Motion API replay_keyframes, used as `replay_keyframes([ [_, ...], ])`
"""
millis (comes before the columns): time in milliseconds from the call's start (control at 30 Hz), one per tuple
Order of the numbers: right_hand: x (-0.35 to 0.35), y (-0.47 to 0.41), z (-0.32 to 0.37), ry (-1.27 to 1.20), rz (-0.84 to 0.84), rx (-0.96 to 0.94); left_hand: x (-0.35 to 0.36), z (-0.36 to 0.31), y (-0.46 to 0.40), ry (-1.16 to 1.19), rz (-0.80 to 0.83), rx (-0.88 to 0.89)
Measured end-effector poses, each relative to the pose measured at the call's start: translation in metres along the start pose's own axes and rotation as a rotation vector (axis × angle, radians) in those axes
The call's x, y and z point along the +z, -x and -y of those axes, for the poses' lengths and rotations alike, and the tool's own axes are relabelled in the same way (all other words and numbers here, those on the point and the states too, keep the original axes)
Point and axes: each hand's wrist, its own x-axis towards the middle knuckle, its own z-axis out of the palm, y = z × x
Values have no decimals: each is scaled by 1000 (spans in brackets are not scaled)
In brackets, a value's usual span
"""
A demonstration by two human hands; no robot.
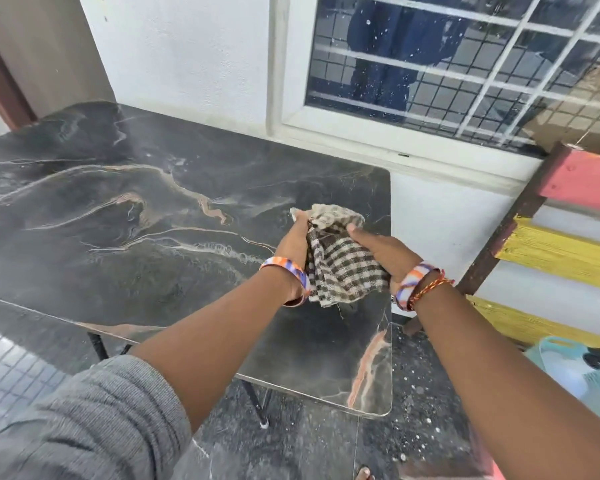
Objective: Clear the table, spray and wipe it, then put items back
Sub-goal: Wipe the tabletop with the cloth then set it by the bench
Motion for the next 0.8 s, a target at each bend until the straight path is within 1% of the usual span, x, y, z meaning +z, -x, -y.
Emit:
replay_keyframes([
  [33,-1,0,-2,-183,83,104,-2,0,-2,12,21,-5],
  [67,-2,1,-5,-303,133,186,-3,-1,0,-30,-3,-7],
  [100,-3,1,-8,-373,157,215,-6,-2,1,-85,-18,-10],
  [167,-7,-2,-13,-383,114,224,-14,-2,-6,-210,-108,-19],
  [233,-9,-2,-11,-378,71,219,-31,5,-34,-234,-164,-24],
  [267,-10,-3,-9,-370,53,209,-38,10,-49,-259,-184,-37],
  [333,-15,-5,-2,-336,26,164,-37,6,-40,-273,-164,-50],
  [400,-20,-5,6,-248,-56,88,-30,1,-19,-311,-149,-8],
  [467,-28,-9,16,-76,-240,-7,-32,0,-15,-360,-149,10],
  [500,-32,-11,21,58,-321,-50,-35,-2,-13,-384,-152,31],
  [567,-36,-15,27,415,-441,-128,-45,-6,-17,-416,-177,95],
  [600,-33,-14,28,587,-447,-155,-50,-10,-21,-428,-193,116],
  [633,-27,-12,29,705,-407,-167,-54,-11,-25,-467,-224,131],
  [667,-19,-11,26,753,-336,-153,-59,-14,-28,-504,-263,166],
  [733,1,-8,15,681,-193,-92,-67,-18,-34,-621,-322,244],
  [767,11,-10,7,650,-187,-88,-70,-19,-37,-717,-349,285],
  [800,20,-13,-2,680,-210,-96,-72,-21,-39,-837,-378,334],
])
